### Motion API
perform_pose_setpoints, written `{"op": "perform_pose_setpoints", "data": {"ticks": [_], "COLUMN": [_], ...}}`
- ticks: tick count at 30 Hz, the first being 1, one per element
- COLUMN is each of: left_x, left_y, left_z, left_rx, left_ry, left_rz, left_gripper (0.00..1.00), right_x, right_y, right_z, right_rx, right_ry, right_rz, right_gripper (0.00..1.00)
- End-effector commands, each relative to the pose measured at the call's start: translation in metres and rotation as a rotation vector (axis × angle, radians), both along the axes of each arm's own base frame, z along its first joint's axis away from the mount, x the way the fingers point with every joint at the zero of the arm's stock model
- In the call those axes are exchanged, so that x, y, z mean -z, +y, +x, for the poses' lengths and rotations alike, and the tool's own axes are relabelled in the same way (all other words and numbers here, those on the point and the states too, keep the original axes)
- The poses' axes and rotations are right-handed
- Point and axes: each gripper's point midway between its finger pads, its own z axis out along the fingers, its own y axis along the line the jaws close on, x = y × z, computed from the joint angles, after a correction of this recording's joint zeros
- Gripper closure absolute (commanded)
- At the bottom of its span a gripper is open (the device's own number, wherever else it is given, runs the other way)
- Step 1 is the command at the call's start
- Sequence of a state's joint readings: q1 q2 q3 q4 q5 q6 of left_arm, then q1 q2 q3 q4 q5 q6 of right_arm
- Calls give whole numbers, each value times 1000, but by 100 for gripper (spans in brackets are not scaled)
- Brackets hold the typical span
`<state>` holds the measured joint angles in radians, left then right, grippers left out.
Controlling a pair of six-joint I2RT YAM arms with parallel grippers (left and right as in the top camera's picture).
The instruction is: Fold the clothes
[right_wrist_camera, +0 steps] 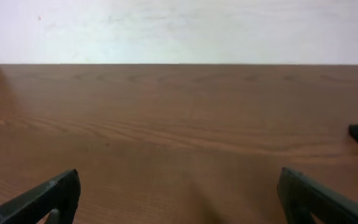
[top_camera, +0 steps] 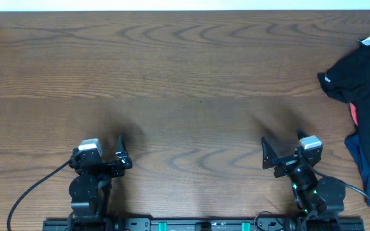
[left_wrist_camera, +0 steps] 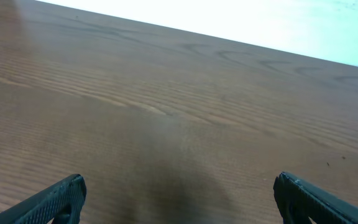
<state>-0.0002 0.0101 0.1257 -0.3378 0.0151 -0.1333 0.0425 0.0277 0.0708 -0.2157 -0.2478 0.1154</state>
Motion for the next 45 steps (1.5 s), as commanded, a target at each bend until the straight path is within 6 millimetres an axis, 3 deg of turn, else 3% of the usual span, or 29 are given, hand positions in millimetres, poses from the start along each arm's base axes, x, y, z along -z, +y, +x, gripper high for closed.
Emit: {"op": "perform_pose_setpoints", "data": {"ticks": [1, 8, 13, 17, 26, 31, 37, 39, 41, 45], "left_x": [11, 11, 11, 11, 11, 11, 11, 11, 11, 11], "left_y": [4, 4, 4, 4, 4, 4, 4, 4, 4, 4], "left_z": [-1, -1, -1, -1, -1, -1, -1, -1, -1, -1], "left_rx": [-18, -18, -18, -18, -18, -18, -18, -18, -18, -18], "left_ry": [25, 25, 25, 25, 25, 25, 25, 25, 25, 25], "left_rz": [10, 11, 11, 10, 11, 10, 10, 10, 11, 10], "left_gripper": [2, 2, 2, 2, 2, 2, 2, 2, 2, 2], "right_x": [-4, -31, -63, -72, -48, -28, -28, -28, -29, -29], "right_y": [-10, -37, -38, -38, -49, -46, -48, -60, -85, -129], "right_z": [1, 10, 31, 47, 48, 39, 39, 36, 30, 29], "right_rx": [62, 214, 238, 264, 359, 347, 312, 391, 570, 735], "right_ry": [43, 190, 365, 576, 1071, 1192, 1185, 1194, 1203, 1193], "right_rz": [29, -48, -19, -6, -83, -101, -155, -153, -126, -43], "right_gripper": [1, 1, 1, 1, 1, 1, 1, 1, 1, 1]}}
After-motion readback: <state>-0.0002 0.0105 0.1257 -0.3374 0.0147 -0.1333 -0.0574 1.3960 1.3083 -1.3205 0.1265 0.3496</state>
